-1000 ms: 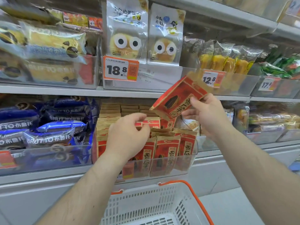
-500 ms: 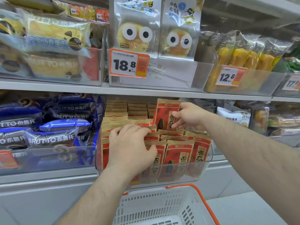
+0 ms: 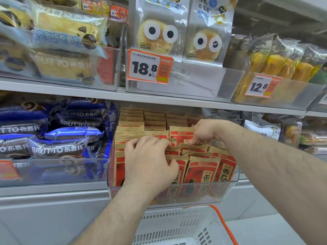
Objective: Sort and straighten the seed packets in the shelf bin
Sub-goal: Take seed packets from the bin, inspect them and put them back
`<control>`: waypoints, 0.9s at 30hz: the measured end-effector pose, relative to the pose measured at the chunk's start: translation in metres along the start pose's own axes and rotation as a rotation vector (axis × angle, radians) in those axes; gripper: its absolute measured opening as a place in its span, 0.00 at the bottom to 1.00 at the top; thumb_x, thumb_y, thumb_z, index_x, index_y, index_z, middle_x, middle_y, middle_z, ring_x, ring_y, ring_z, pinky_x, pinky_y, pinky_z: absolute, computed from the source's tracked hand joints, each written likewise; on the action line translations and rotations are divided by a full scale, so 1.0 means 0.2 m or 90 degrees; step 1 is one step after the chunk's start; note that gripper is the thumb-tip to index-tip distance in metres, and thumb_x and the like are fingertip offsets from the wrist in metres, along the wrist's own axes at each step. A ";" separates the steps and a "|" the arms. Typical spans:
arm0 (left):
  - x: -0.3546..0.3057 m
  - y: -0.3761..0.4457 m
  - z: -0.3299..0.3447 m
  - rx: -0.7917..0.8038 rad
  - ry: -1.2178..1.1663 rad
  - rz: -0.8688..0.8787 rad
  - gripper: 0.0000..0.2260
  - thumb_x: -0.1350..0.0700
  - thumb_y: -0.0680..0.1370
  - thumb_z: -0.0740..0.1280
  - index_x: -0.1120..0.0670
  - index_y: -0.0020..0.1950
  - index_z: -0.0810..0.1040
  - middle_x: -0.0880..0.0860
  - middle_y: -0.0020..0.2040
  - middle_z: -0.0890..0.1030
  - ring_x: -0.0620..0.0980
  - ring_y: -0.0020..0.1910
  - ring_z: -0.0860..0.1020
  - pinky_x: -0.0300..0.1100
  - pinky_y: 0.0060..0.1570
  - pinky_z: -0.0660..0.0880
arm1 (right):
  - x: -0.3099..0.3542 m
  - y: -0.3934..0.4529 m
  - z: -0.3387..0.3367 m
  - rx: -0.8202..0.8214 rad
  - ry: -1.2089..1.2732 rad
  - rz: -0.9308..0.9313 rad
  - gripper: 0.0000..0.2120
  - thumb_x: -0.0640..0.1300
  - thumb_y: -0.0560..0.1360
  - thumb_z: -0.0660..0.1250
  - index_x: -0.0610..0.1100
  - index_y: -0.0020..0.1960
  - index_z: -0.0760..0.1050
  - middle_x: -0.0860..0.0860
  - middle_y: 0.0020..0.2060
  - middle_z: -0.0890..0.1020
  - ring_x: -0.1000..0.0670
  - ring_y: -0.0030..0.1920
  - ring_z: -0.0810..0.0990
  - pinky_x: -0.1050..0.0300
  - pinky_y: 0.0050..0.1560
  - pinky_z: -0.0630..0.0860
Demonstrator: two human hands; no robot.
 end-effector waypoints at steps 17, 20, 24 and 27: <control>0.00 0.02 0.01 -0.005 -0.002 -0.008 0.19 0.39 0.76 0.63 0.41 0.66 0.73 0.39 0.64 0.75 0.41 0.70 0.65 0.49 0.72 0.53 | 0.21 0.04 -0.02 -0.163 -0.253 -0.204 0.35 0.53 0.65 0.80 0.46 0.69 0.72 0.49 0.62 0.79 0.47 0.59 0.79 0.52 0.57 0.79; 0.00 0.02 0.01 -0.006 -0.004 -0.014 0.18 0.39 0.76 0.64 0.41 0.65 0.73 0.39 0.63 0.75 0.42 0.70 0.66 0.49 0.72 0.53 | 0.22 0.09 0.00 -0.077 -0.280 -0.163 0.42 0.51 0.67 0.79 0.44 0.75 0.65 0.47 0.68 0.75 0.44 0.66 0.75 0.53 0.62 0.75; 0.00 0.03 0.02 -0.007 -0.007 -0.019 0.18 0.40 0.76 0.64 0.41 0.65 0.73 0.39 0.63 0.75 0.42 0.70 0.66 0.50 0.73 0.53 | 0.25 0.10 0.03 -0.020 -0.314 -0.133 0.35 0.47 0.70 0.77 0.43 0.73 0.67 0.47 0.64 0.78 0.46 0.61 0.78 0.53 0.61 0.75; 0.01 0.03 0.02 -0.003 -0.009 -0.019 0.18 0.40 0.76 0.64 0.41 0.65 0.73 0.39 0.64 0.75 0.42 0.70 0.66 0.50 0.73 0.53 | 0.26 0.10 0.05 -0.023 -0.353 -0.143 0.12 0.43 0.73 0.74 0.44 0.54 0.77 0.53 0.42 0.79 0.54 0.41 0.77 0.58 0.45 0.73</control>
Point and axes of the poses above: each hand's wrist, its own y-axis towards the middle knuckle, its own z-axis out of the palm, x = y × z, the point moved 4 cm from there along y, towards the middle knuckle
